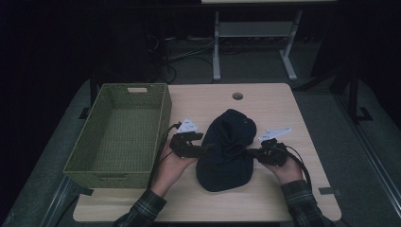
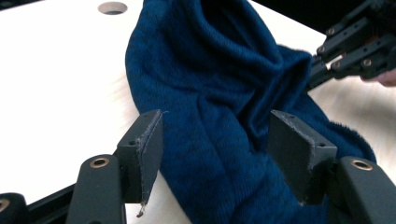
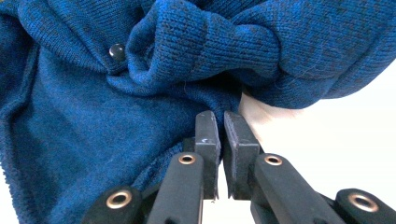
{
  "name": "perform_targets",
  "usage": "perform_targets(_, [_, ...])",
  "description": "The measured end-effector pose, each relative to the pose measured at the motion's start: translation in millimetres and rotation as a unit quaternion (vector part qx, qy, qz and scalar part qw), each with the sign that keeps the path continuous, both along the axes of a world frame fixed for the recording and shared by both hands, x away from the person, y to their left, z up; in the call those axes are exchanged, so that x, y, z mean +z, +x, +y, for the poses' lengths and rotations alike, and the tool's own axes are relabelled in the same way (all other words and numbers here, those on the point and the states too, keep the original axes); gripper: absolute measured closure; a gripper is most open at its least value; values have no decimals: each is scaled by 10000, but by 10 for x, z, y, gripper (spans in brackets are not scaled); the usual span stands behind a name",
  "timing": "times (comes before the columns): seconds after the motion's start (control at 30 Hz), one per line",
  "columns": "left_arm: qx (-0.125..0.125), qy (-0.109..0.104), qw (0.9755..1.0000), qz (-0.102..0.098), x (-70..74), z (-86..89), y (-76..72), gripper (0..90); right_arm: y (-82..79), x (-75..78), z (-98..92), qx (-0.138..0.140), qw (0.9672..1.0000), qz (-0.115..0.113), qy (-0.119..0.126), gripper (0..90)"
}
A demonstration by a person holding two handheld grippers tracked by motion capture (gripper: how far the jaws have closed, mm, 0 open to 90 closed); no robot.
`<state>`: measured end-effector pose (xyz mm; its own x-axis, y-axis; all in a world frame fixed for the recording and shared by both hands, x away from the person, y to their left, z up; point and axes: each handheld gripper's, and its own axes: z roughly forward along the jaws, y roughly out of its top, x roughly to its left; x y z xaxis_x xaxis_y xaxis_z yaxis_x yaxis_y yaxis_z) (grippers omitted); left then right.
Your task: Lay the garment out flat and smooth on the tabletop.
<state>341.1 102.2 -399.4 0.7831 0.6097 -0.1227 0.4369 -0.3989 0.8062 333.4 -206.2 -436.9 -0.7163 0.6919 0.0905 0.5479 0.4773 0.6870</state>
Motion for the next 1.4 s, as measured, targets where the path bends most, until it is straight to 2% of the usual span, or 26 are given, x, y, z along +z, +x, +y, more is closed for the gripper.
perform_targets(0.1, [-134, 0, 9999, 53, -28, -42, -64, 361, -64, -6, -75, -64, 10000, 17, -26, 846])
perform_targets(0.23, [-310, 115, 9994, 83, -94, -101, -188, 361, -155, -1, -165, -176, 9998, 61, 14, 846])
perform_targets(0.3, [-385, 204, 9990, 97, -151, -108, -250, 361, -183, -6, -211, -186, 9998, 65, 33, 845])
perform_targets(0.43, [-461, 315, 9981, 245, -288, -109, -353, 371, -223, -26, -262, -251, 9996, 94, 84, 845])
perform_targets(0.47, [-488, 350, 9978, 287, -320, -108, -368, 386, -220, -28, -276, -197, 9998, 46, 40, 844])
perform_targets(0.5, [-532, 394, 9973, 317, -350, -106, -381, 409, -226, -29, -278, -212, 9997, 65, 43, 843])
perform_targets(0.57, [-566, 555, 9963, 320, -402, -112, -408, 550, -224, -30, -278, -216, 9997, 72, 62, 804])
perform_targets(0.6, [-567, 569, 9962, 346, -418, -118, -412, 609, -224, -26, -279, -233, 9996, 75, 122, 762])
perform_targets(0.67, [-589, 667, 9953, 382, -442, -124, -408, 671, -227, 3, -292, -302, 9993, 87, 189, 714])
perform_targets(0.77, [-599, 711, 9949, 401, -453, -122, -404, 722, -207, 75, -370, -406, 9988, -36, 264, 668])
perform_targets(0.9, [-603, 810, 9940, 431, -464, -109, -400, 748, -119, 151, -506, -636, 9973, -176, 322, 630])
perform_targets(1.0, [-591, 858, 9935, 450, -483, -94, -390, 755, 3, 184, -619, -818, 9957, -253, 346, 602])
perform_targets(1.1, [-578, 842, 9937, 466, -494, -97, -381, 759, 142, 200, -698, -906, 9943, -279, 484, 571])
perform_targets(1.17, [-582, 857, 9935, 467, -502, -97, -375, 759, 217, 214, -715, -897, 9934, -332, 631, 555])
perform_targets(1.3, [-576, 881, 9933, 481, -513, -94, -362, 760, 361, 229, -689, -727, 9940, -284, 766, 507])
perform_targets(1.4, [-569, 885, 9933, 476, -519, -96, -360, 762, 467, 208, -639, -558, 9953, -152, 780, 483])
